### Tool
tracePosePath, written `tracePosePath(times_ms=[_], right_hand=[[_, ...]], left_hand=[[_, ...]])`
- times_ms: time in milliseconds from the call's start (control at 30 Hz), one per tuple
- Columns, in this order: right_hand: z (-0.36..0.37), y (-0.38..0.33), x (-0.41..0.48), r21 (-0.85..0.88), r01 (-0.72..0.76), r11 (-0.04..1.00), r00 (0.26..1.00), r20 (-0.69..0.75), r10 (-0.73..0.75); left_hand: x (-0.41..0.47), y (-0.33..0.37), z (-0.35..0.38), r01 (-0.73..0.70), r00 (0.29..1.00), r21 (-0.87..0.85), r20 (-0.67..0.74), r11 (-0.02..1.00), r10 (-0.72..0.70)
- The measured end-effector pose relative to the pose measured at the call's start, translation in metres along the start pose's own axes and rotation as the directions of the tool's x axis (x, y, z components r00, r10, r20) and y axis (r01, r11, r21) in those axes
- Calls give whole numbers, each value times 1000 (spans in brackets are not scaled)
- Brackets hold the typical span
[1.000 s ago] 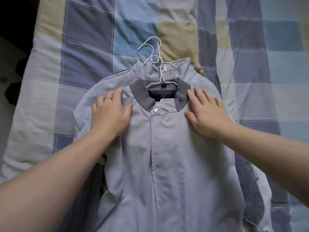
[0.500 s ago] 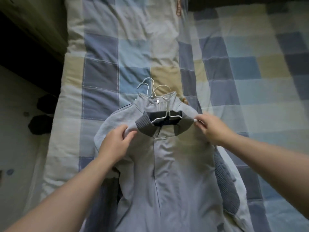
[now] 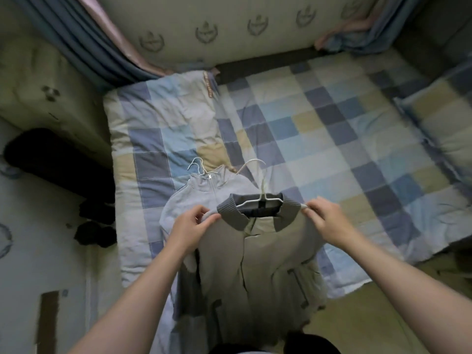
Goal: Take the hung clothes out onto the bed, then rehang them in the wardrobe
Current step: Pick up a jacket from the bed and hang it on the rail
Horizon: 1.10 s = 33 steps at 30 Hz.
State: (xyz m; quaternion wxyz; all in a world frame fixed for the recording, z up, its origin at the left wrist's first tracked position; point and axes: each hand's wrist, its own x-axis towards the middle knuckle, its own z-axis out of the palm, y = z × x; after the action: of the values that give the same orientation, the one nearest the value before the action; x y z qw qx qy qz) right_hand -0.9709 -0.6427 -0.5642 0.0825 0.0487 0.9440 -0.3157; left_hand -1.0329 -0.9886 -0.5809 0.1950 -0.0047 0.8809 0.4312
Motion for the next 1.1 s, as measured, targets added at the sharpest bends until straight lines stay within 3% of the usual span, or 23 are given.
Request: tracePosePath(times_ms=[267, 500, 833, 1100], right_hand=[[-86, 23, -140, 121, -120, 985, 946, -287, 151], [-159, 86, -273, 237, -214, 948, 820, -485, 306], [-237, 197, -466, 319, -340, 885, 582, -667, 465], [-265, 249, -607, 410, -501, 762, 324, -728, 605]], left_hand=[[-58, 110, 49, -274, 958, 24, 96, 961, 270], [-104, 225, 146, -493, 853, 49, 227, 869, 471], [-188, 364, 336, -730, 621, -10, 406, 683, 670], [-273, 454, 476, -823, 312, -213, 604, 526, 734]])
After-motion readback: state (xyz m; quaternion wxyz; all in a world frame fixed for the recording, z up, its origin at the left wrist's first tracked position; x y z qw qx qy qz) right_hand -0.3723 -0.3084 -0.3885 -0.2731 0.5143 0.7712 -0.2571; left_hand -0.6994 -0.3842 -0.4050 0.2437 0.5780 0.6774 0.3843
